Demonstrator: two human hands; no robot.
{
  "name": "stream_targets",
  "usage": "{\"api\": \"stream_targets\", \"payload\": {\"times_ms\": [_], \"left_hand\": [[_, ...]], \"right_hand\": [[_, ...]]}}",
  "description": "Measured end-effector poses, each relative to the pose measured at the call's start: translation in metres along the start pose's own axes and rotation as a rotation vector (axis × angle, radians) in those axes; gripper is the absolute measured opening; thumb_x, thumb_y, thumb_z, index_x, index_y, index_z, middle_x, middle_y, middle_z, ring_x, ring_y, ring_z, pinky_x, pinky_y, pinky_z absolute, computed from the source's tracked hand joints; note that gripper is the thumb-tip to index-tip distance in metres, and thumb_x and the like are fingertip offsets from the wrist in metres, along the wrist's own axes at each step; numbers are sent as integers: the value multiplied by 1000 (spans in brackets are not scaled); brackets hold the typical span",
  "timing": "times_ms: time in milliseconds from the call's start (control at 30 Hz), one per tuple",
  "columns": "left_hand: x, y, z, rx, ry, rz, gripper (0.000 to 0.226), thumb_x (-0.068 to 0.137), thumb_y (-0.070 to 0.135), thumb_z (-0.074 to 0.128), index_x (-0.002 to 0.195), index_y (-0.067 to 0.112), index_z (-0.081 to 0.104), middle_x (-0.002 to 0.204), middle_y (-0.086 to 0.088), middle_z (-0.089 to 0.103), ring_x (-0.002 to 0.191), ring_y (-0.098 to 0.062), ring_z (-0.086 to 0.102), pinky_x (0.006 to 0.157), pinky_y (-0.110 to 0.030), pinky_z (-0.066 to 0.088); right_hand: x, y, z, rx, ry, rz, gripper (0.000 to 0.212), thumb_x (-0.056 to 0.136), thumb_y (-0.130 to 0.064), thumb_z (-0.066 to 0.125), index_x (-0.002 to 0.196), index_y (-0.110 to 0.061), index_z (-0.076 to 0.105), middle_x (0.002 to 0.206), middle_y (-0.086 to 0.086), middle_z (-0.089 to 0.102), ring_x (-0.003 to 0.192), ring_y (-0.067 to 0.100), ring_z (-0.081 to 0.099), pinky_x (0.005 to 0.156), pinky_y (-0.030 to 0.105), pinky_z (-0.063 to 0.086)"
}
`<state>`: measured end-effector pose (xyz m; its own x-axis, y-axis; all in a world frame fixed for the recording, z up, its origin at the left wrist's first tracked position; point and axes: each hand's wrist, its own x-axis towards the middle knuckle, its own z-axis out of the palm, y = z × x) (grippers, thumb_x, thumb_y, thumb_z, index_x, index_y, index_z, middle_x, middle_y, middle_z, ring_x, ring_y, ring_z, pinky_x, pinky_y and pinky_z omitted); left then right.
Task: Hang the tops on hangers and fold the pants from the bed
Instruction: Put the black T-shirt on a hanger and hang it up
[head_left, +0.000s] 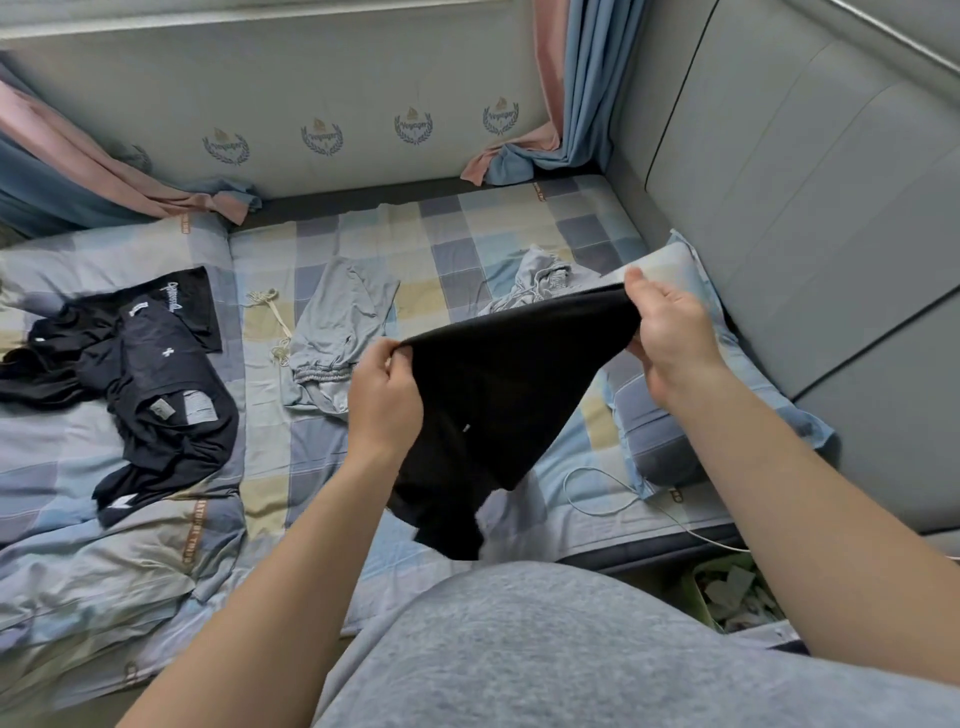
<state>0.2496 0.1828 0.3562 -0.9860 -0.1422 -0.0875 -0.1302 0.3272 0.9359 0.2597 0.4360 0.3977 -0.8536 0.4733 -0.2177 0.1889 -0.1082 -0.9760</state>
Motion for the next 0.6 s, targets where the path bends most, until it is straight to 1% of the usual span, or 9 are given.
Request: {"api": "stream_targets", "payload": {"times_ms": [33, 133, 200, 300, 367, 433, 467, 533, 600], "left_hand": [[0, 4, -2, -28, -11, -17, 25, 104, 21, 43, 88, 11, 59, 73, 0, 52, 68, -14, 48, 68, -34, 42], [2, 17, -6, -250, -89, -177, 27, 105, 23, 44, 92, 14, 66, 91, -7, 65, 87, -19, 61, 85, -39, 54], [1, 27, -7, -373, -161, -255, 28, 105, 23, 47, 92, 20, 71, 94, -5, 71, 91, -20, 66, 88, -40, 56], [-3, 37, -5, -475, -214, -323, 28, 105, 25, 50, 87, 24, 72, 88, 0, 73, 88, -18, 68, 83, -38, 57], [-7, 44, -3, -522, -234, -355, 28, 104, 27, 52, 86, 27, 73, 89, 0, 71, 90, -20, 66, 86, -41, 56], [-10, 50, 0, -564, -270, -351, 24, 103, 27, 53, 88, 26, 72, 88, -1, 69, 88, -20, 63, 84, -40, 54], [-11, 52, 2, -581, -297, -331, 25, 103, 27, 54, 85, 25, 72, 84, -1, 67, 85, -19, 62, 79, -37, 53], [-12, 55, 4, -598, -364, -274, 32, 103, 26, 53, 76, 26, 70, 76, 1, 62, 76, -16, 58, 71, -32, 49], [-8, 57, 1, -582, -386, -226, 35, 103, 26, 52, 71, 27, 67, 72, 2, 58, 71, -15, 55, 67, -32, 48]], "right_hand": [[2, 8, 0, -67, 12, 17, 26, 98, -33, 60, 77, -17, 62, 84, 8, 63, 82, 21, 61, 79, 37, 53], [-4, 28, 5, -234, 1, -3, 8, 94, -20, 65, 89, -21, 58, 93, -1, 64, 87, 14, 61, 79, 28, 45], [-16, 37, 11, -295, -105, -49, 12, 93, -15, 67, 92, -23, 59, 98, -1, 64, 90, 11, 61, 82, 27, 47], [-39, 50, 23, -374, -464, 6, 8, 93, -18, 69, 99, -16, 64, 102, 7, 72, 91, 18, 70, 80, 31, 55], [-55, 62, 33, -449, -733, 102, 27, 92, -26, 71, 116, -18, 63, 117, -1, 69, 101, 8, 68, 81, 22, 53], [-67, 75, 46, -454, -869, 172, 49, 90, -33, 73, 133, -23, 52, 128, -14, 60, 109, -6, 60, 85, 15, 50], [-71, 82, 52, -436, -862, 179, 52, 89, -33, 73, 135, -23, 50, 128, -16, 59, 110, -8, 59, 87, 16, 50], [-69, 93, 60, -471, -746, 96, 39, 91, -26, 71, 126, -16, 58, 120, -5, 67, 110, 6, 64, 93, 30, 52], [-58, 95, 56, -573, -624, -25, 14, 94, -18, 67, 100, -6, 66, 95, 9, 70, 91, 18, 65, 84, 41, 51]]}}
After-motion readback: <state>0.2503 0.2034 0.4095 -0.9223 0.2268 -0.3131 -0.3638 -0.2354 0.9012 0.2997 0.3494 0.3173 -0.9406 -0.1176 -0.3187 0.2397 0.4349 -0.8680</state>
